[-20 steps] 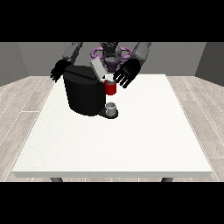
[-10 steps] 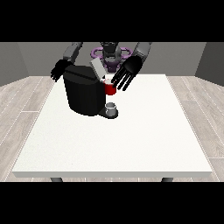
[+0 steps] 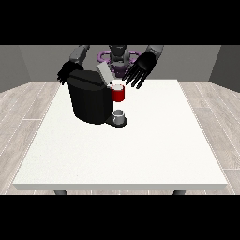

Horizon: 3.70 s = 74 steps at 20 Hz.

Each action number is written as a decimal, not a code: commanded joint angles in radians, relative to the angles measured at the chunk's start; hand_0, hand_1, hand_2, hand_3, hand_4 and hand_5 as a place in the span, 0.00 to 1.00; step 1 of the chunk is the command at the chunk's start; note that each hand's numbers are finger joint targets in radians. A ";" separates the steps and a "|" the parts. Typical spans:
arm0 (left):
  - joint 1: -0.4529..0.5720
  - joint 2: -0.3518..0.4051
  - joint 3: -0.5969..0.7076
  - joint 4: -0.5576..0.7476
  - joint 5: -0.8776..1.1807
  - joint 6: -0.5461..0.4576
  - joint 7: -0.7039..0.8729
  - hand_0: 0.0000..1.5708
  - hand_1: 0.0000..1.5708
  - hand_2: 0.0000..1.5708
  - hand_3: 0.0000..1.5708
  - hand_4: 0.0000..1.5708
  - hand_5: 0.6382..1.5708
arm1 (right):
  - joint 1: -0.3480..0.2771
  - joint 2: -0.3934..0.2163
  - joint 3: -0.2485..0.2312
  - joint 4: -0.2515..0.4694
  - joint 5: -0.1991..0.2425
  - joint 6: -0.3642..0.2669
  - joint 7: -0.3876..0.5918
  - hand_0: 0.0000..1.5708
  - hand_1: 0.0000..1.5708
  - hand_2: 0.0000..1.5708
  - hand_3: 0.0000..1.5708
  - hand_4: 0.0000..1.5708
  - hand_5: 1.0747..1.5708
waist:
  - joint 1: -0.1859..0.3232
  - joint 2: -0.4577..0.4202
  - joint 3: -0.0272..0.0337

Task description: Insert the coffee pod into the coffee machine and close the lid

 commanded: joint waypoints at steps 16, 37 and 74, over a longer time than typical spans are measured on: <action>0.340 -0.270 0.282 -0.021 0.391 -0.030 -0.067 0.00 0.00 0.00 0.00 0.00 1.00 | 0.139 -0.098 -0.023 -0.060 -0.052 0.117 0.045 0.00 0.00 0.00 0.00 0.24 1.00 | 0.217 -0.373 -0.0010; 0.655 -0.410 0.247 -0.331 0.621 -0.103 0.006 0.00 0.00 0.00 0.00 0.00 1.00 | -0.010 -0.174 0.026 -0.068 0.022 0.206 0.146 0.00 0.00 0.00 0.00 0.00 1.00 | 0.388 -0.372 0.0000; 0.908 -0.384 0.078 -0.767 0.720 0.042 0.058 0.00 0.00 0.00 0.00 0.00 1.00 | -0.375 -0.166 -0.052 0.311 0.029 0.307 -0.020 0.00 0.00 0.00 0.00 0.00 1.00 | 0.358 -0.101 -0.0001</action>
